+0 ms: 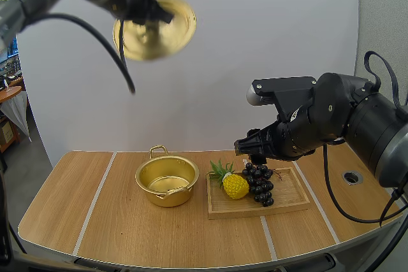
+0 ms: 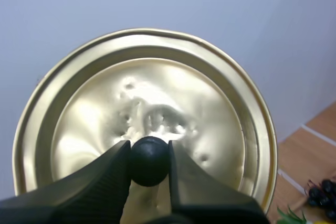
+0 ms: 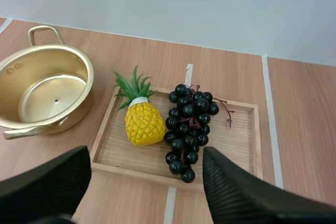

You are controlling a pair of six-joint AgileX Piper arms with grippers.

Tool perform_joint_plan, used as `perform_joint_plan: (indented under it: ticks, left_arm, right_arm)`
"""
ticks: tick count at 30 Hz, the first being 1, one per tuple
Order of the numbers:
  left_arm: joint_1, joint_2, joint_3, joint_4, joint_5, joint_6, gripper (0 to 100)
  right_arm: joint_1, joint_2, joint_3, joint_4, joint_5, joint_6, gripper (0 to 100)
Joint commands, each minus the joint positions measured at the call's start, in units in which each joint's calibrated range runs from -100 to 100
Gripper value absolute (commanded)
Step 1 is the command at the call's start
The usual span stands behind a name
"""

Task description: Open the pot, put the pineapple inside, and close it

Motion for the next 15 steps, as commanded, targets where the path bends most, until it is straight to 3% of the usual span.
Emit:
perform_joint_plan:
  ticks: [1, 7, 15]
  left_arm:
    - [-0.12, -0.80, -11.74, 3.20, -1.14, -4.87, 0]
    - [-0.12, -1.06, -17.87, 3.60, -9.13, -5.25, 0]
    - [-0.12, -1.06, -19.04, 3.60, -25.11, -5.25, 0]
  right_arm:
    - [0.07, -0.04, -0.58, 2.55, -2.23, -6.71, 100]
    - [0.07, 6.54, -3.09, 4.76, 0.46, -13.14, 100]
    - [0.07, 24.32, -14.02, 6.96, 8.56, -18.21, 100]
